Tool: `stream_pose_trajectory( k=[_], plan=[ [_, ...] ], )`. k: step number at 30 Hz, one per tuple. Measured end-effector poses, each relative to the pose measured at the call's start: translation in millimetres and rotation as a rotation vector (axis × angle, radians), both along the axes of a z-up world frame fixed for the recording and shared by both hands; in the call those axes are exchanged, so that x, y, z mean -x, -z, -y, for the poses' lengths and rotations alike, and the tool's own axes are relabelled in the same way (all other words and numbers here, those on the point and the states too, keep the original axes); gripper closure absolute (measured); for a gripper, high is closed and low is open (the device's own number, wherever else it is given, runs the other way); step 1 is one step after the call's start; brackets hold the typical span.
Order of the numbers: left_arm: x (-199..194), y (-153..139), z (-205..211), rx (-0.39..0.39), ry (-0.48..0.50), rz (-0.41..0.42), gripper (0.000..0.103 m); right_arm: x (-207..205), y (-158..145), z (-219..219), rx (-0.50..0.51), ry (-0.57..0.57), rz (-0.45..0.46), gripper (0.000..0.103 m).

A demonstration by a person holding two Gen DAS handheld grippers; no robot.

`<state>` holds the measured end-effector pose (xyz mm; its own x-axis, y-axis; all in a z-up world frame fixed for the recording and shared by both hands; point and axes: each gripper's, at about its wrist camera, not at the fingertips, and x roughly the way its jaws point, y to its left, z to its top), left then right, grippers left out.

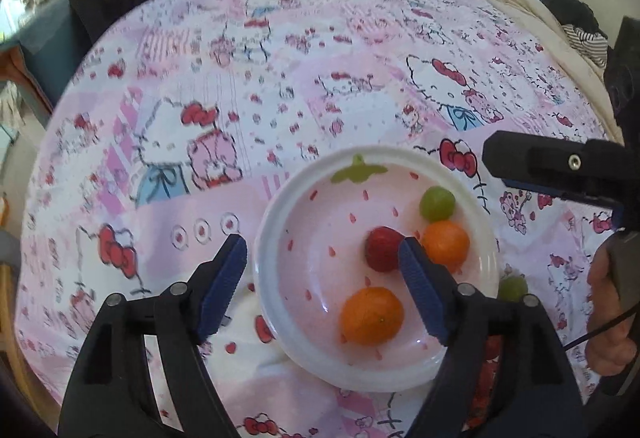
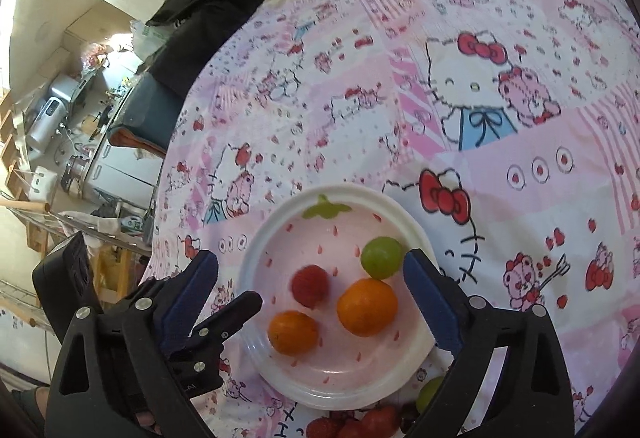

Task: Organize fruits
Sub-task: 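Withdraw both open grippers from the plate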

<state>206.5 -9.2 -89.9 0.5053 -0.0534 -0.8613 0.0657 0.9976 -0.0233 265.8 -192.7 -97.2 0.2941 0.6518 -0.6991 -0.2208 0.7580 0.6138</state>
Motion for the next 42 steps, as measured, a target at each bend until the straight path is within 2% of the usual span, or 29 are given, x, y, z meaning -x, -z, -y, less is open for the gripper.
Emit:
stream_pose_trajectory(
  k=[3,8,16,17,19,26,35,42],
  plan=[
    [1.4,-5.0,-0.5,-0.024,-0.011,0.03,0.027,0.1,-4.0,0.1,0.013,0.003,0.017,0.006],
    [4.7,-8.9,-8.3,0.009,-0.046,0.029,0.027,3.2,-15.1,-0.7,0.031,0.006,0.048,0.006],
    [23.7,-29.1,-11.6,0.033,-0.06,0.084,0.027,22.9,-45.8,1.3,0.022,0.007,0.105,0.006],
    [26.4,-31.6,-12.3,0.045,-0.059,0.089,0.026,26.7,-49.0,2.7,0.027,0.008,0.111,0.006],
    [32.5,-36.5,-14.7,0.057,-0.067,0.097,0.016,34.2,-54.5,6.0,0.034,0.01,0.123,0.006],
    [54.3,-51.3,-25.4,0.076,-0.111,0.121,0.014,54.0,-66.3,16.8,0.065,0.032,0.151,0.006],
    [78.5,-63.7,-46.1,0.116,-0.201,0.126,0.014,78.9,-67.0,44.7,0.059,0.122,0.123,0.006],
    [96.1,-68.0,-49.7,0.122,-0.215,0.132,0.014,103.6,-65.5,60.9,0.07,0.177,0.108,0.006]
  ],
)
